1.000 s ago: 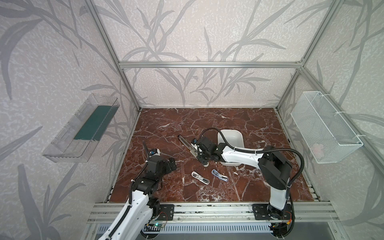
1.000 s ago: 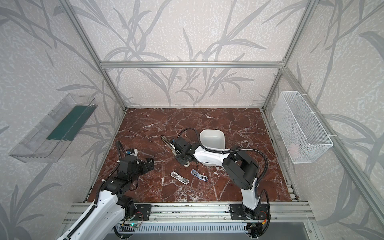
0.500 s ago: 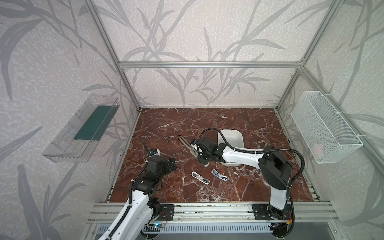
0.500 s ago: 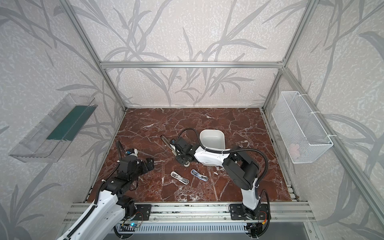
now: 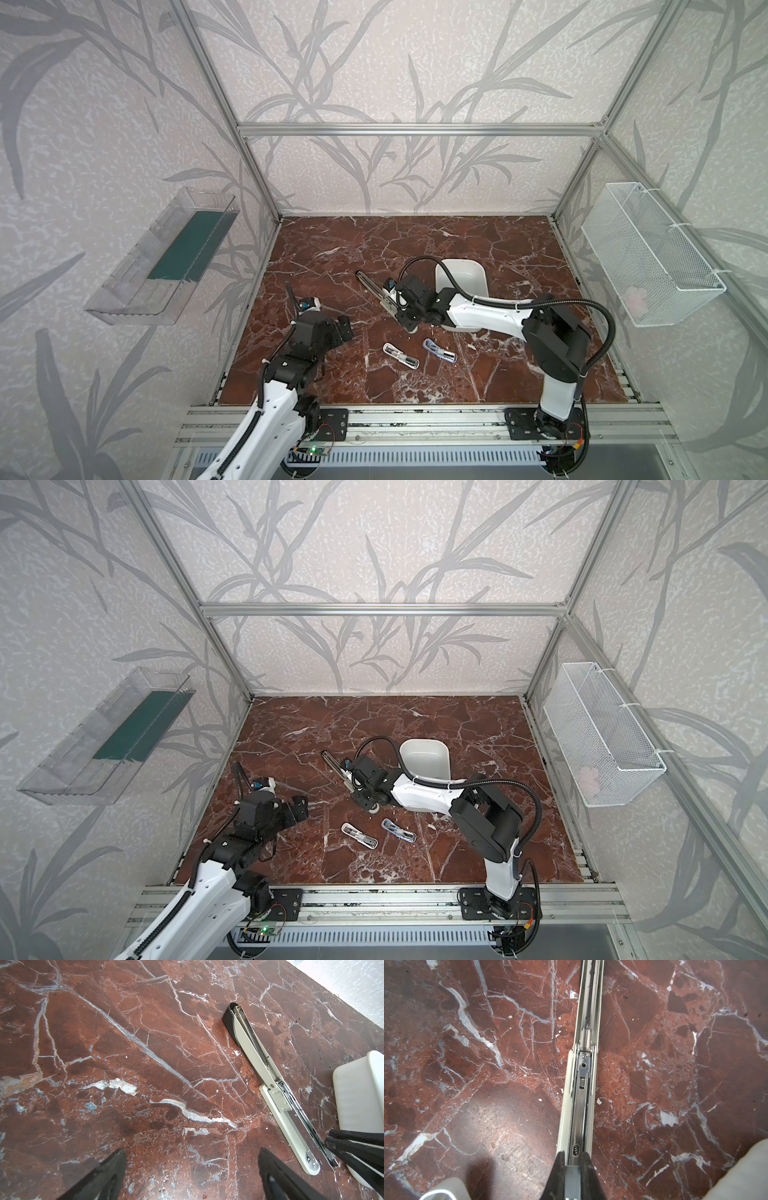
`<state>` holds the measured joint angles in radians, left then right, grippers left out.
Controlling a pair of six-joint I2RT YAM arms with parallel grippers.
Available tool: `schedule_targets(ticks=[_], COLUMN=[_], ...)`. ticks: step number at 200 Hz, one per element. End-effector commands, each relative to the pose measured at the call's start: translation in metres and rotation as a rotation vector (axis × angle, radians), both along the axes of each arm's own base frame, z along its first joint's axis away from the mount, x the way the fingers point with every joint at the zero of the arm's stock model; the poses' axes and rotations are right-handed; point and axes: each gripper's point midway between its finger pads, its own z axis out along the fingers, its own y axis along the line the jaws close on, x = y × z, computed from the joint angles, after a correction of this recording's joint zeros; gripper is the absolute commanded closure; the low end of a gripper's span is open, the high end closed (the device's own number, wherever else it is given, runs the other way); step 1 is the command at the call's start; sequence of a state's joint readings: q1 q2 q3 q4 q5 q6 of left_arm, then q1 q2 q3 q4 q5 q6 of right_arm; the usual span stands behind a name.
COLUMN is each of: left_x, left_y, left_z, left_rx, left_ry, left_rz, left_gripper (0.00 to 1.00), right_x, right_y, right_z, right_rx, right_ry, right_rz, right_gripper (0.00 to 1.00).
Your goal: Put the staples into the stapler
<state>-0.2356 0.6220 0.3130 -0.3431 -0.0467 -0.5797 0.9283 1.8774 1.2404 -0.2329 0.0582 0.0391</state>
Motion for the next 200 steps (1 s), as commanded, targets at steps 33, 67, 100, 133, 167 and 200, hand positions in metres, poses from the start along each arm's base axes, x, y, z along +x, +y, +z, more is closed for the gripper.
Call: schedule_targets(ticks=[33,67,100,133,167,200], left_x=[0.004,0.004,0.004,0.004,0.004,0.004], left_y=[0.002,0.001,0.001,0.002,0.002,0.002], left_z=[0.008,0.008,0.008,0.008,0.008,0.008], left_rx=[-0.015,-0.017,-0.017,-0.016,-0.016,-0.016], left_ry=[-0.03,-0.031,-0.03,-0.029,-0.029,-0.029], left_rz=[0.023,0.024,0.023,0.023,0.023,0.023], left_gripper=[0.01,0.01,0.01,0.01,0.01,0.01], right_x=[0.002,0.001,0.002,0.002,0.003,0.003], right_y=[-0.002,0.0,-0.001,-0.001,-0.002,-0.001], right_z=[0.004,0.001,-0.003,-0.008,-0.01,-0.014], right_rx=[-0.004,-0.002,-0.011,-0.026,-0.031,-0.041], right_ry=[-0.018,-0.006,-0.005,-0.001,0.001,0.006], right_rz=[0.014,0.021,0.022,0.021,0.018,0.02], right_gripper=[1.0,1.0,1.0,1.0,1.0,1.0])
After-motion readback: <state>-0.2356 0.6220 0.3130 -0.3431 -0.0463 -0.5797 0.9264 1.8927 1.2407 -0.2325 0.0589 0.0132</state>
